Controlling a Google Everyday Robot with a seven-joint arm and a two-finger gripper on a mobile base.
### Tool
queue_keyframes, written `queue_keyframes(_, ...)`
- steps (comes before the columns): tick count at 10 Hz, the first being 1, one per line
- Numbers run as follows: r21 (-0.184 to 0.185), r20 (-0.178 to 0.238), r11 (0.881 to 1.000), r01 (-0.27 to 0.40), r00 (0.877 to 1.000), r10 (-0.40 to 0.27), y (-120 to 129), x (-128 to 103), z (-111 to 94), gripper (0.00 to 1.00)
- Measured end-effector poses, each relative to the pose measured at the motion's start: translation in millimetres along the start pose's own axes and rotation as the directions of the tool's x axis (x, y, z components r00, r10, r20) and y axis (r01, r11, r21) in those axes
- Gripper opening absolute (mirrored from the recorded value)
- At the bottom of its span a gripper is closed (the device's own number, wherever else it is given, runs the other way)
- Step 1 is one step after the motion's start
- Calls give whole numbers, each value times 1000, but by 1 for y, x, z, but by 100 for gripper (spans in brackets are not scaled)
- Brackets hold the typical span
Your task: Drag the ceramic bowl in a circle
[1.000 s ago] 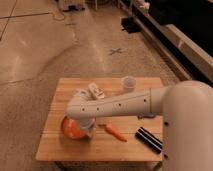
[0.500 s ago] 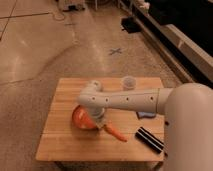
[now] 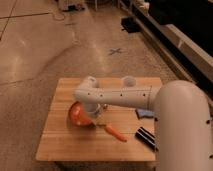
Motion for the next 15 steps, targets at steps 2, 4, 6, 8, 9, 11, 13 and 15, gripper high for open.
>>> queue_keyframes(2,1,15,999,47,999,-47,-7,-20,0,14)
queue_keyframes(4,7,42,995,98,994,-98,-2,-41,-1,14)
queue_keyframes(6,12,58,993,115,992,-116,10,-51,-1,14)
queue_keyframes(8,10,61,995,99,993,-99,36,-43,-1,14)
queue_keyframes(9,8,59,996,88,994,-88,43,-37,-1,14)
queue_keyframes(11,-5,52,1000,27,998,-27,66,-11,2,14)
queue_keyframes(13,-26,47,999,-35,998,37,85,17,6,14)
queue_keyframes(15,-32,52,998,-53,997,55,90,41,7,14)
